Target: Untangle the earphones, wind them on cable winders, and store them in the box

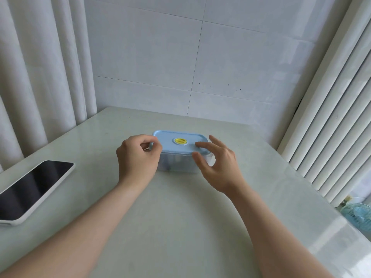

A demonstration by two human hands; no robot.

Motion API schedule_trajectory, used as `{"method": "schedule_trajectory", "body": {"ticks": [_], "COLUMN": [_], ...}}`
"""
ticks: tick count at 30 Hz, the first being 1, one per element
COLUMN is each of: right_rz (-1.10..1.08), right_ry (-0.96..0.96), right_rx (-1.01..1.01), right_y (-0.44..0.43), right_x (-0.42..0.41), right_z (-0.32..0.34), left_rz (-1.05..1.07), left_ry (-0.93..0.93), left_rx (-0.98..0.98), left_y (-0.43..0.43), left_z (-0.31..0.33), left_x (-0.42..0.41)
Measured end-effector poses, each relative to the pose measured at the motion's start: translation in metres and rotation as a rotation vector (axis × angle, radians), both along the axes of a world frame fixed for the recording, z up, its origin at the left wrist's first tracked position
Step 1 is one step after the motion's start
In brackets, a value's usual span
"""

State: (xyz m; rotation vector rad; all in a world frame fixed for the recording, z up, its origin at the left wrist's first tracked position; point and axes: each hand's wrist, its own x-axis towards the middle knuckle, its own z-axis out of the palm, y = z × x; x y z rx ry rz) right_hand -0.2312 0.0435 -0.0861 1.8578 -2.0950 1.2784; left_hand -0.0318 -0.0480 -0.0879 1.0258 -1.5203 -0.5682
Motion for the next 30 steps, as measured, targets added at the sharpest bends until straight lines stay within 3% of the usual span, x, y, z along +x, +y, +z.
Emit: {"method": "schedule_trajectory", "body": {"ticks": [6, 14, 21, 25, 30], "right_rz": [-0.007, -0.097, -0.199, -0.229, -0.251], "right_ry": [0.024, 0.086, -0.158, 0.031, 0.236], "right_rx": [0.06, -0.01, -0.083, -0.02, 0.265], "right_y": [-0.001, 0.0, -0.009, -0.014, -0.015], "right_x": [-0.001, -0.003, 0.009, 0.018, 0.03], "right_z": [-0.003, -0.004, 0.0, -0.004, -0.005], "left_rz": [-0.027, -0.041, -0.057, -0.077, -0.111], "left_ry": [-0.07, -0.147, -0.233, -0.275, -0.284], "left_rx": [-0.115, -0.057, -0.09, -0.031, -0.032], "left_y": [0.003, 0.002, -0.006, -0.007, -0.011], "left_z": [-0.004, -0.008, -0.016, -0.015, -0.02], "left_x": [-0.004, -0.006, -0.006, -0.007, -0.009]}}
